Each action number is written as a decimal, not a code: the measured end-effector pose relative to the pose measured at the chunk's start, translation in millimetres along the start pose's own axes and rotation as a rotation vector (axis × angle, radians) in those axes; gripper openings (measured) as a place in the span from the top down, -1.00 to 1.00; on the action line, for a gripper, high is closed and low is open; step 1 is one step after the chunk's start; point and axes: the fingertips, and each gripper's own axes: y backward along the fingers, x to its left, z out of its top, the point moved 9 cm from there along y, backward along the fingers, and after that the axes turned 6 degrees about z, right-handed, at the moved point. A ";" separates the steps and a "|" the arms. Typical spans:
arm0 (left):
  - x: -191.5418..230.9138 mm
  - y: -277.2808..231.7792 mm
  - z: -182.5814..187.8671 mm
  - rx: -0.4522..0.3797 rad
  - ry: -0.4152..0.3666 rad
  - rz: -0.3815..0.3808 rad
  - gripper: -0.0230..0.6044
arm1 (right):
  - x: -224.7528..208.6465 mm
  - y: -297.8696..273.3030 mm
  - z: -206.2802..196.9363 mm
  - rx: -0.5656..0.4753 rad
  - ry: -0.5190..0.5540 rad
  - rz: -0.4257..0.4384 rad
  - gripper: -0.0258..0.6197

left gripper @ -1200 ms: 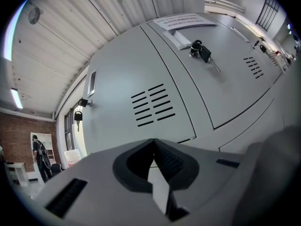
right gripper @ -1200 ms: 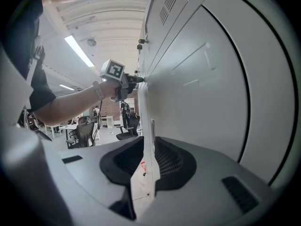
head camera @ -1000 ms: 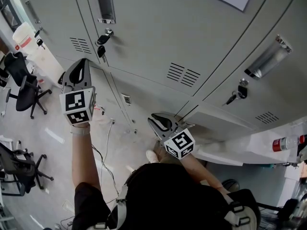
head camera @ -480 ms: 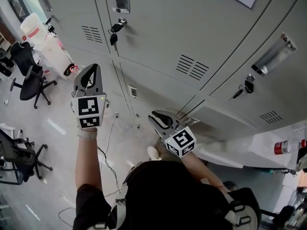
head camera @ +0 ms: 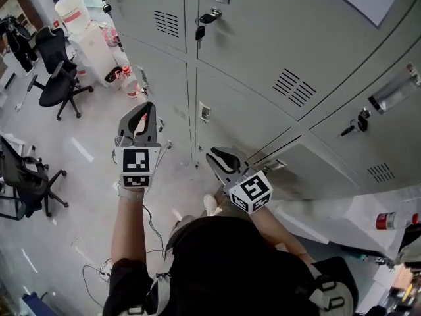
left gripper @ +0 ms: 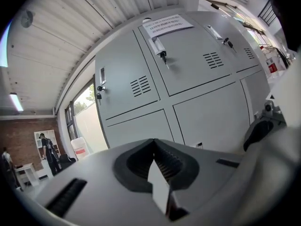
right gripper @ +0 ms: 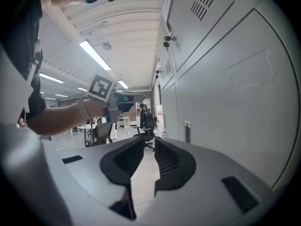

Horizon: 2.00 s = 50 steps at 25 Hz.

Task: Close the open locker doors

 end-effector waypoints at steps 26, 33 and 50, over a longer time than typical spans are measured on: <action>-4.1 159.3 -102.0 0.241 0.226 0.323 0.90 | 24.2 -105.1 29.2 -0.013 0.079 0.456 0.77; -19.0 173.6 -99.6 0.224 0.280 0.387 0.90 | 30.4 -115.6 26.7 0.002 0.083 0.550 0.77; -32.1 189.4 -101.2 0.195 0.277 0.435 0.90 | 42.6 -111.3 20.1 -0.002 0.144 0.632 0.77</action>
